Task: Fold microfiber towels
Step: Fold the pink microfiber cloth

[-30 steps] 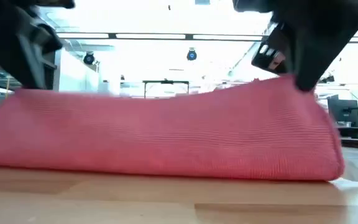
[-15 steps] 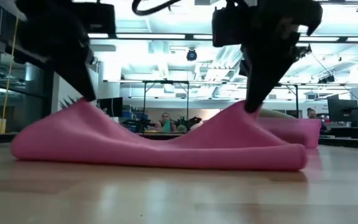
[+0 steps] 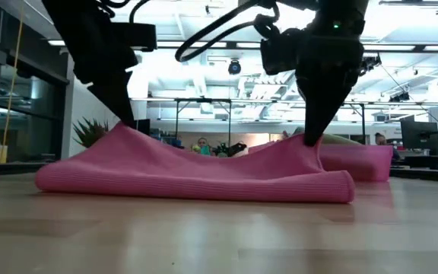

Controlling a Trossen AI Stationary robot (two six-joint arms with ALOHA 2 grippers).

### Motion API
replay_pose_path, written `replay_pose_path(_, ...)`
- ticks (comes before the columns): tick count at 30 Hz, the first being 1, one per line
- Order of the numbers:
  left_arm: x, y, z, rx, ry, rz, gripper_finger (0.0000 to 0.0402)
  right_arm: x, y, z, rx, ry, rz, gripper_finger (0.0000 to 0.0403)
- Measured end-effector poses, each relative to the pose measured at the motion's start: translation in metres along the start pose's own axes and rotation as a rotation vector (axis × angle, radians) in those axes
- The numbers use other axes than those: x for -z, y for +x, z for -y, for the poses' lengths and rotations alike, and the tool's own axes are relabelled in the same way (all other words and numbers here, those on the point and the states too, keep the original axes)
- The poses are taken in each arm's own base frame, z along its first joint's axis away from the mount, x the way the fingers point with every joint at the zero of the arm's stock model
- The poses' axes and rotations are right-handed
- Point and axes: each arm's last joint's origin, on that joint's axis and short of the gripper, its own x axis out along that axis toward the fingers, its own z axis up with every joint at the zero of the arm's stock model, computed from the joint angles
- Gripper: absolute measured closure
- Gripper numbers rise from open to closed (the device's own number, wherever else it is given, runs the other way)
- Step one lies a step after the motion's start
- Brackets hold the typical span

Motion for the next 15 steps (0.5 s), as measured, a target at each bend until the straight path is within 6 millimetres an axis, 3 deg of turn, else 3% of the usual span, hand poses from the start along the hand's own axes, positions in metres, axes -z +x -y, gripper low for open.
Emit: replay_pose_path(15, -0.0035, 0.004, -0.0031, -0.036, -0.048, 0.022, 0.0401, -0.0012, 0.0007, 0.0067, 0.029, 0.074, -0.014, 0.0403)
